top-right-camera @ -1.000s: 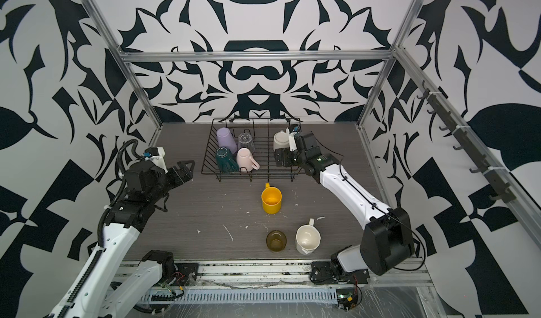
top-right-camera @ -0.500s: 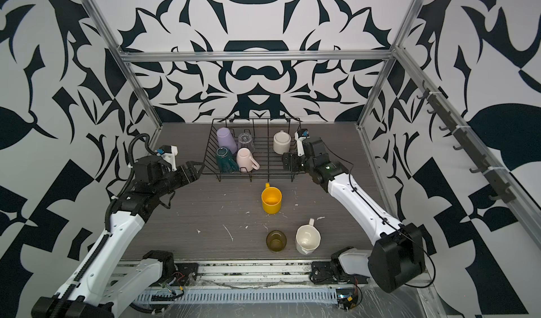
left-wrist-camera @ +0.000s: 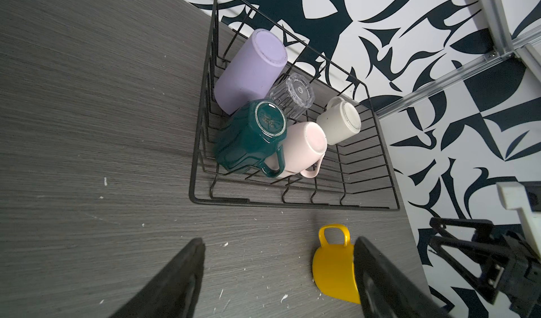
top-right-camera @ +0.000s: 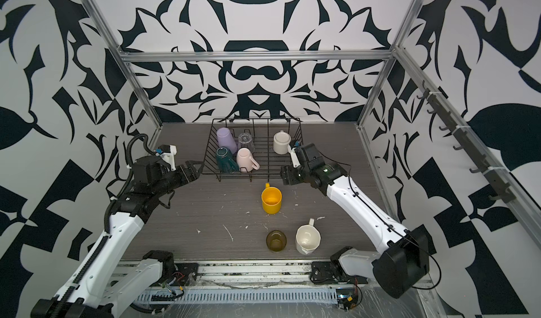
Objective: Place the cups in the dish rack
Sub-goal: 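Reach the left gripper to the yellow mug's rim while the right arm withdraws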
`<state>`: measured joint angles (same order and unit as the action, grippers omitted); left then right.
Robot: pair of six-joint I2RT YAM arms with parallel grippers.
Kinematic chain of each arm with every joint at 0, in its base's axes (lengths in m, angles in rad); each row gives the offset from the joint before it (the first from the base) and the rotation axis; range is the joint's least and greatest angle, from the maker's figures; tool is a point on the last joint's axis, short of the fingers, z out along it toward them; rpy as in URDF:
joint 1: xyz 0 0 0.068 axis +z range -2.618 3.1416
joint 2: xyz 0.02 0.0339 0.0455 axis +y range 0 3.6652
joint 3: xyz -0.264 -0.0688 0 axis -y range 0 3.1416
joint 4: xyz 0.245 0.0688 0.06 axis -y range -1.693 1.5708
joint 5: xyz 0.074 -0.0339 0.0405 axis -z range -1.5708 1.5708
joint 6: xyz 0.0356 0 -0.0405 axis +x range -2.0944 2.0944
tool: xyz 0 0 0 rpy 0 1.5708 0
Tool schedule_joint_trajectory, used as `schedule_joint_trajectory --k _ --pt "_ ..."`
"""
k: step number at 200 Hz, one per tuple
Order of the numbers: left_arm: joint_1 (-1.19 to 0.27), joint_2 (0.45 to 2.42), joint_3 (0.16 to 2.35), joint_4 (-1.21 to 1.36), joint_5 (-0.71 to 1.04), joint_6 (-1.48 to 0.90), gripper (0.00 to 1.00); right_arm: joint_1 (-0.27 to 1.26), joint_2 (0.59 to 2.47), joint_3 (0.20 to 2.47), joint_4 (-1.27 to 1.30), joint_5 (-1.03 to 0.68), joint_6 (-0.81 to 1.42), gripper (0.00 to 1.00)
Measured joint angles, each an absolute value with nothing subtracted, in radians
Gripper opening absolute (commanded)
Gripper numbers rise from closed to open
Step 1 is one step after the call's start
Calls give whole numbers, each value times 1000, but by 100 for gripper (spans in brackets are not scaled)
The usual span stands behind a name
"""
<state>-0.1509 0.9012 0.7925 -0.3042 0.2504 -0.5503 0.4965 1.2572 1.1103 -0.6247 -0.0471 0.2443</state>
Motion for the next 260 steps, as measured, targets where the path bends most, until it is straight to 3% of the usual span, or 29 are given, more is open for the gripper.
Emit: schedule_joint_trajectory --k 86,162,260 --pt "-178 903 792 -281 294 -579 78 539 1258 1110 -666 -14 243 80" --pt "-661 1180 924 -334 160 -575 73 485 1227 1076 -568 -8 242 91" --pt "-834 1499 1089 -381 9 -550 65 330 1055 948 -461 -33 298 95"
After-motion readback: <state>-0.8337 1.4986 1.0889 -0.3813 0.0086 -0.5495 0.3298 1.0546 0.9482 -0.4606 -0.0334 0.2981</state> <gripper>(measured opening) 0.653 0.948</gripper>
